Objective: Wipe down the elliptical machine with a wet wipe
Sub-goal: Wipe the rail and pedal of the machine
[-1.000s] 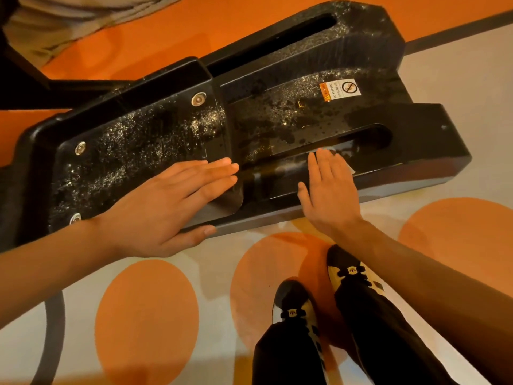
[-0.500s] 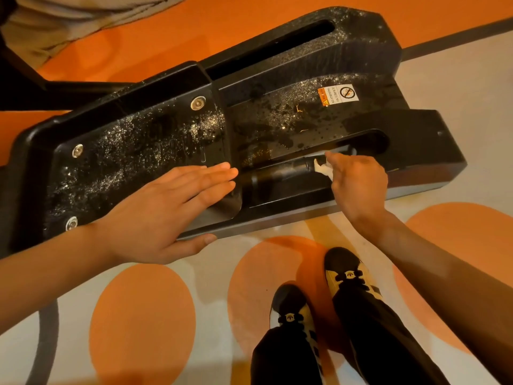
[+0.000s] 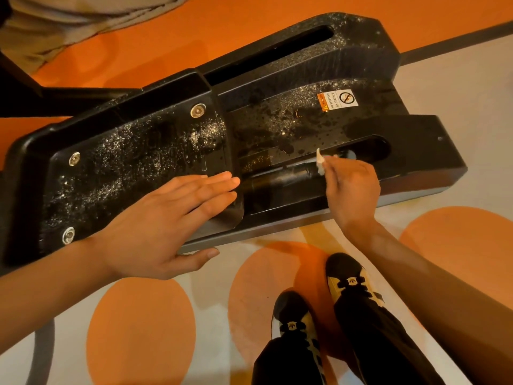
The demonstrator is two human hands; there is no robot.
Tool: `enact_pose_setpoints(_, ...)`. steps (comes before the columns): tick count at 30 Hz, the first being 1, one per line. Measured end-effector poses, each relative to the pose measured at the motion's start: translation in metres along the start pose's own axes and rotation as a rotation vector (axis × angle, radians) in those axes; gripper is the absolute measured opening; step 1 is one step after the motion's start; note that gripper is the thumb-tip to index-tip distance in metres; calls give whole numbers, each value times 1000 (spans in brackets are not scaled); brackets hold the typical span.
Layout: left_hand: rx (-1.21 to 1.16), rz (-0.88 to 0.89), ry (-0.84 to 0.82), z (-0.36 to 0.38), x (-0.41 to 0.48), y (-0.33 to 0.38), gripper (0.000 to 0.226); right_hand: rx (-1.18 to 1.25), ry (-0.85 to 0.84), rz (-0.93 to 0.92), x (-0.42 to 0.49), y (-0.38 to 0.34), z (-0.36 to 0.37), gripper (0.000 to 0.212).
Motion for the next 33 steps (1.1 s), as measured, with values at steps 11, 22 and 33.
enact_pose_setpoints(11,-7,-6,-16,-1,0,0,71,-275,-338,-89,-11,-56,53,52)
enact_pose_setpoints(22,-11,-17,-27,-1,0,0,73,-266,-422,-267,-24,-78,69,67)
enact_pose_setpoints(33,-1,-19,-19,-1,1,1,69,-305,-467,-350,-28,-93,81,75)
Point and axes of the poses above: each hand's wrist, its own x-axis towards the middle knuckle, its own z-axis out of the palm, y = z × x, the point moved 6 cm from there along x, towards the middle knuckle, and after that the axes turned 9 degrees about -y, right-handed, at the moved point
